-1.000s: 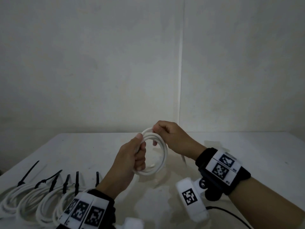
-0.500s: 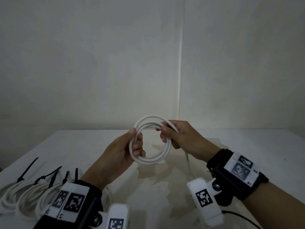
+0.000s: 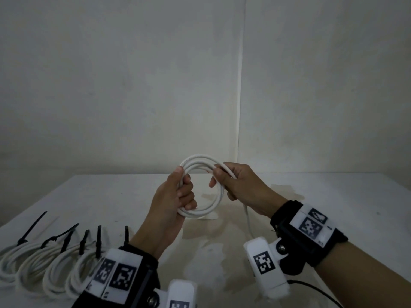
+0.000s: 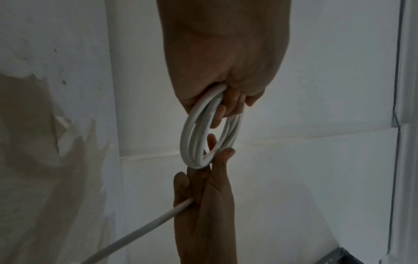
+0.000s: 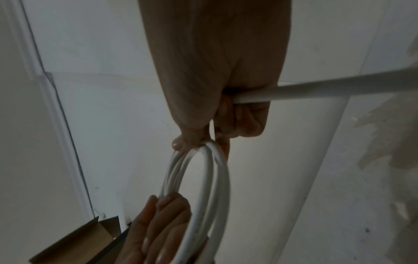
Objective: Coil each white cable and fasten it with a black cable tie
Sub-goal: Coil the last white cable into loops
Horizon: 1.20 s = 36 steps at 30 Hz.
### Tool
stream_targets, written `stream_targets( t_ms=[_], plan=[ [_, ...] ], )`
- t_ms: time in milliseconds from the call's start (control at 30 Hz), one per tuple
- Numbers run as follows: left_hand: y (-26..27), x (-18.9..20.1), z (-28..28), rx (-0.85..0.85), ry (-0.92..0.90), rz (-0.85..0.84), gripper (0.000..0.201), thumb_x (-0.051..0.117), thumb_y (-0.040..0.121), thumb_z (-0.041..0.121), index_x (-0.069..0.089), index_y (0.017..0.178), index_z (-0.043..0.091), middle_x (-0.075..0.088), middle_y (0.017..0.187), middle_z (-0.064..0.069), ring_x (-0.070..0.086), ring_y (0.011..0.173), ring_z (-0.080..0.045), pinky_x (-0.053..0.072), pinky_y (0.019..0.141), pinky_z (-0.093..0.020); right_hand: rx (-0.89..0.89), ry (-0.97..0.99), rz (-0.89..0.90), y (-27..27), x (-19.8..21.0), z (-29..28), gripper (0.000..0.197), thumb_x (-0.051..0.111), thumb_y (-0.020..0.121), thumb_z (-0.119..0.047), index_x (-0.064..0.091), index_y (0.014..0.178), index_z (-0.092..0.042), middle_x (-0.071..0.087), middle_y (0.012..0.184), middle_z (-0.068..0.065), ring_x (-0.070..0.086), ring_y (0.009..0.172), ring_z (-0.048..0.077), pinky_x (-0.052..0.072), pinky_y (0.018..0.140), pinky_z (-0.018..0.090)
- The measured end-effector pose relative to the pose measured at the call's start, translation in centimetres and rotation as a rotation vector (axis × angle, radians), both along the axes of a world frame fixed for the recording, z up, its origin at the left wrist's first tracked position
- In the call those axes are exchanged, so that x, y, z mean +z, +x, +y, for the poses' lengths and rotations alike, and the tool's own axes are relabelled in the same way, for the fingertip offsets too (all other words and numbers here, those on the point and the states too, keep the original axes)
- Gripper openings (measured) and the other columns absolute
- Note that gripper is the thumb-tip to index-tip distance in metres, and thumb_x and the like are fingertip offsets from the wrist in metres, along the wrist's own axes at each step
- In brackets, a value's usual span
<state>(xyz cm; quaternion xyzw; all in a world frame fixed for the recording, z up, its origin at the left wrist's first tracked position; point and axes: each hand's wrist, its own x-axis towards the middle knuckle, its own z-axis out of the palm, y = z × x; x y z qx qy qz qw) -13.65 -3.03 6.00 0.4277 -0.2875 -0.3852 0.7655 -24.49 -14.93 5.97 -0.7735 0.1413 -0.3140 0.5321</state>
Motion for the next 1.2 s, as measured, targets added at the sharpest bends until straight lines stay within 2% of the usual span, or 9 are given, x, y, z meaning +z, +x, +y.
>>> stream_targets(
  t_ms=[200, 300, 400, 500, 633, 700, 900, 1033, 1200],
  plan=[
    [2.2, 0.8, 0.5, 0.093, -0.1, 0.143, 0.037, 0.034, 0.098, 0.032, 0.04, 0.066, 0.015, 0.028, 0.037, 0.011, 0.024, 0.028, -0.003, 0.026, 0.032, -0.013, -0.132, -0.123, -0.049, -0.1, -2.2, -0.6, 0.017, 0.042, 0.097, -0.019, 0.052, 0.104, -0.031, 0.041, 0.062, -0.005, 0.04, 0.05, 0.0, 0.033, 0.053, 0.01],
    [3.5, 1.0, 1.0, 0.139, -0.134, 0.161, 0.038, 0.033, 0.098, 0.033, 0.04, 0.065, 0.015, 0.028, 0.036, 0.011, 0.025, 0.027, -0.004, 0.027, 0.032, -0.012, -0.174, -0.329, 0.036, -0.3, -3.5, -1.2, 0.024, 0.04, 0.097, -0.019, 0.047, 0.105, -0.041, 0.037, 0.062, -0.003, 0.034, 0.054, 0.007, 0.029, 0.054, 0.016],
    [4.5, 0.8, 1.3, 0.211, -0.136, 0.166, 0.038, 0.033, 0.099, 0.033, 0.04, 0.065, 0.016, 0.029, 0.036, 0.011, 0.026, 0.028, -0.005, 0.026, 0.032, -0.012, -0.203, -0.527, 0.219, -0.3, -4.3, -1.7, 0.031, 0.037, 0.099, -0.023, 0.047, 0.128, -0.027, 0.052, 0.087, -0.009, 0.045, 0.069, 0.0, 0.033, 0.067, 0.019],
    [5.9, 1.2, 1.5, 0.344, -0.172, 0.2, 0.038, 0.034, 0.099, 0.032, 0.038, 0.065, 0.017, 0.029, 0.036, 0.011, 0.026, 0.029, -0.005, 0.025, 0.033, -0.013, -0.212, -0.783, 0.355, -0.3, -5.5, -1.8, 0.039, 0.031, 0.1, -0.032, 0.044, 0.134, -0.019, 0.055, 0.107, 0.002, 0.055, 0.092, 0.019, 0.037, 0.073, 0.025],
    [7.1, 1.4, 1.6, 0.526, -0.187, 0.204, 0.036, 0.038, 0.098, 0.033, 0.037, 0.065, 0.019, 0.03, 0.038, 0.011, 0.025, 0.032, -0.005, 0.026, 0.034, -0.014, -0.244, -1.174, 0.268, 0.2, -6.8, -1.3, 0.041, 0.036, 0.086, -0.028, 0.065, 0.111, -0.013, 0.059, 0.073, 0.0, 0.056, 0.056, 0.015, 0.036, 0.042, 0.019],
    [6.8, 1.3, 1.3, 0.571, -0.187, 0.184, 0.036, 0.038, 0.098, 0.033, 0.038, 0.065, 0.019, 0.031, 0.038, 0.012, 0.026, 0.033, -0.005, 0.027, 0.036, -0.015, -0.236, -1.296, 0.22, 0.9, -7.0, -0.6, 0.038, 0.038, 0.083, -0.026, 0.068, 0.102, -0.015, 0.059, 0.068, -0.004, 0.054, 0.051, 0.011, 0.033, 0.037, 0.018],
    [5.7, 1.1, 0.9, 0.659, -0.096, 0.036, 0.037, 0.038, 0.098, 0.032, 0.037, 0.063, 0.019, 0.031, 0.043, 0.011, 0.027, 0.039, -0.005, 0.03, 0.043, -0.018, -0.022, -1.362, 0.112, 2.2, -5.4, 1.8, 0.029, 0.038, 0.085, -0.023, 0.066, 0.088, -0.014, 0.059, 0.062, -0.002, 0.054, 0.048, 0.016, 0.036, 0.038, 0.02],
    [4.4, 0.3, 0.3, 0.62, -0.047, -0.066, 0.035, 0.035, 0.099, 0.029, 0.037, 0.066, 0.019, 0.031, 0.056, 0.005, 0.029, 0.04, -0.004, 0.031, 0.049, -0.02, 0.082, -1.354, 0.102, 2.4, -5.1, 2.8, 0.016, 0.052, 0.083, -0.017, 0.067, 0.085, -0.011, 0.06, 0.063, -0.001, 0.056, 0.051, 0.018, 0.04, 0.039, 0.02],
    [2.2, -0.9, 0.4, 0.432, 0.025, -0.409, 0.028, 0.032, 0.098, 0.03, 0.044, 0.078, 0.014, 0.05, 0.067, -0.001, 0.053, 0.047, -0.001, 0.045, 0.048, -0.011, 0.054, -1.337, 0.014, 2.3, -3.5, 3.0, 0.019, 0.048, 0.084, -0.014, 0.067, 0.081, -0.009, 0.061, 0.066, 0.004, 0.055, 0.054, 0.022, 0.042, 0.044, 0.023]
  ],
)
